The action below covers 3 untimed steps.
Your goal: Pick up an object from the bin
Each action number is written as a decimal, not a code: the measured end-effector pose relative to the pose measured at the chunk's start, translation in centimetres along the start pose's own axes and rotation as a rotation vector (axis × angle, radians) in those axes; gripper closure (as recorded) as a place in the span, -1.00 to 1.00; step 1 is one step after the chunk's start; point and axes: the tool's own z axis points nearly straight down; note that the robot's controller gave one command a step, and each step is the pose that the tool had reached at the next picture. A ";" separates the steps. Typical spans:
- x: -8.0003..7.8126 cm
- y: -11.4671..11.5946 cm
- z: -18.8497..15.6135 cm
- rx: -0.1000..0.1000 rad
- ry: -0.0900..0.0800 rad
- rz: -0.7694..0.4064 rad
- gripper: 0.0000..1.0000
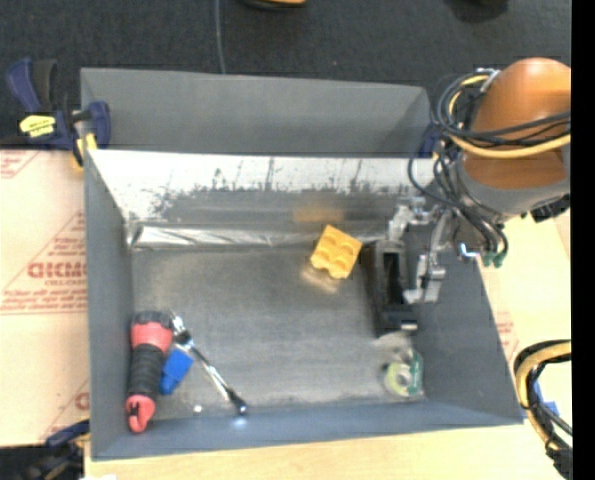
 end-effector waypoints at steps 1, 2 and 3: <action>0.0 0.0 0.0 0.000 0.000 0.000 -1.00; 0.0 0.2 1.3 -0.001 -0.003 0.192 -1.00; -1.0 0.7 2.4 0.000 -0.004 0.262 -1.00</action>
Offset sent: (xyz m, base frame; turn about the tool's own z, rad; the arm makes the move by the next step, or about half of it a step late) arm -0.0008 0.0069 -0.0242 0.3314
